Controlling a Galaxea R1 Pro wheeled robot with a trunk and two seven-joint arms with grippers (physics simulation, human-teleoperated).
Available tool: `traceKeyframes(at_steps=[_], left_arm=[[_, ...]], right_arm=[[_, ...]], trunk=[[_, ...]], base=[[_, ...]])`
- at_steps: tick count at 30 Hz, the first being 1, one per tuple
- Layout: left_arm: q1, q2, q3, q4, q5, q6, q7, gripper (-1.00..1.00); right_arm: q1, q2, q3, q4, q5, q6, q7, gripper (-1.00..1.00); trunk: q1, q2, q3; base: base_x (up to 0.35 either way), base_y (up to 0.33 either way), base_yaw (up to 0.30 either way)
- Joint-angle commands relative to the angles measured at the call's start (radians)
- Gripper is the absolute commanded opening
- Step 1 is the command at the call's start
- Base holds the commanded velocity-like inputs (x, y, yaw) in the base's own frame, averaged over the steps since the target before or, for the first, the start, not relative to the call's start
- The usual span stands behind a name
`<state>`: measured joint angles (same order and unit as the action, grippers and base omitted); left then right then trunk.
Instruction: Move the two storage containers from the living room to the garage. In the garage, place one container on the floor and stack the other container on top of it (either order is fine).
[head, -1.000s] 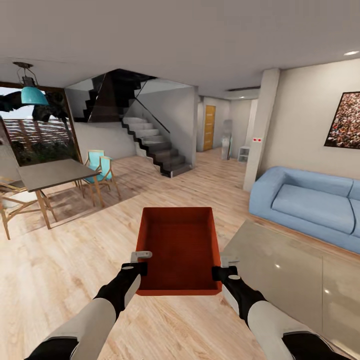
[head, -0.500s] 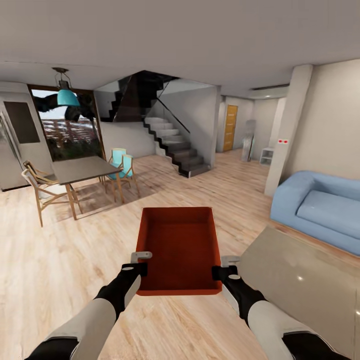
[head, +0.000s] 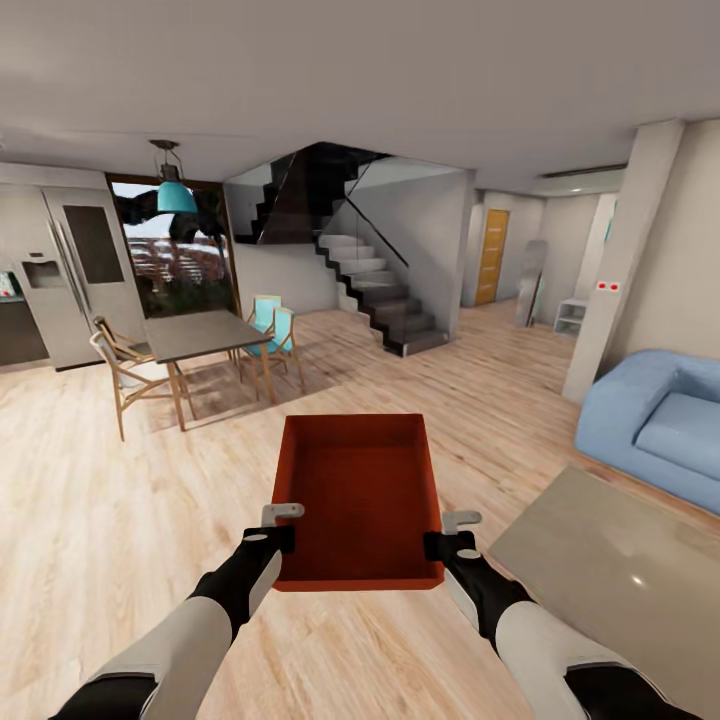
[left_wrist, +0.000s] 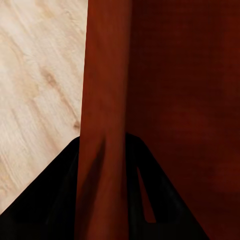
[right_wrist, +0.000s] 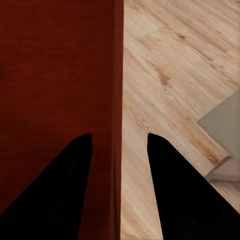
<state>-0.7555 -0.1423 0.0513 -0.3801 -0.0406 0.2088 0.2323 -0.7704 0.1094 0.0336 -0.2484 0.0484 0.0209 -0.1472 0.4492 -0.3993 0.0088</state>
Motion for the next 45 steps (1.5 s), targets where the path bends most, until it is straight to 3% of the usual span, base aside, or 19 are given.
traceKeyframes(at_steps=[1, 24, 45], left_arm=[[0.000, -0.002, 0.004, -0.004, -0.005, -0.058, -0.002, -1.00], [0.000, -0.002, 0.004, -0.002, -0.002, -0.051, -0.004, -1.00], [0.000, -0.002, 0.005, -0.003, -0.002, -0.051, -0.005, -1.00]], right_arm=[[0.000, 0.007, 0.001, 0.003, -0.012, 0.002, 0.003, -1.00], [0.000, 0.006, 0.000, 0.003, -0.012, 0.001, 0.003, -1.00], [0.000, 0.007, 0.001, 0.003, -0.012, 0.002, 0.003, -1.00]], trunk=[[0.001, -0.001, 0.000], [0.001, -0.001, 0.000], [0.001, -0.001, 0.000]], base=[[0.271, 0.000, 0.007], [0.319, 0.003, 0.000], [0.322, 0.095, 0.000]])
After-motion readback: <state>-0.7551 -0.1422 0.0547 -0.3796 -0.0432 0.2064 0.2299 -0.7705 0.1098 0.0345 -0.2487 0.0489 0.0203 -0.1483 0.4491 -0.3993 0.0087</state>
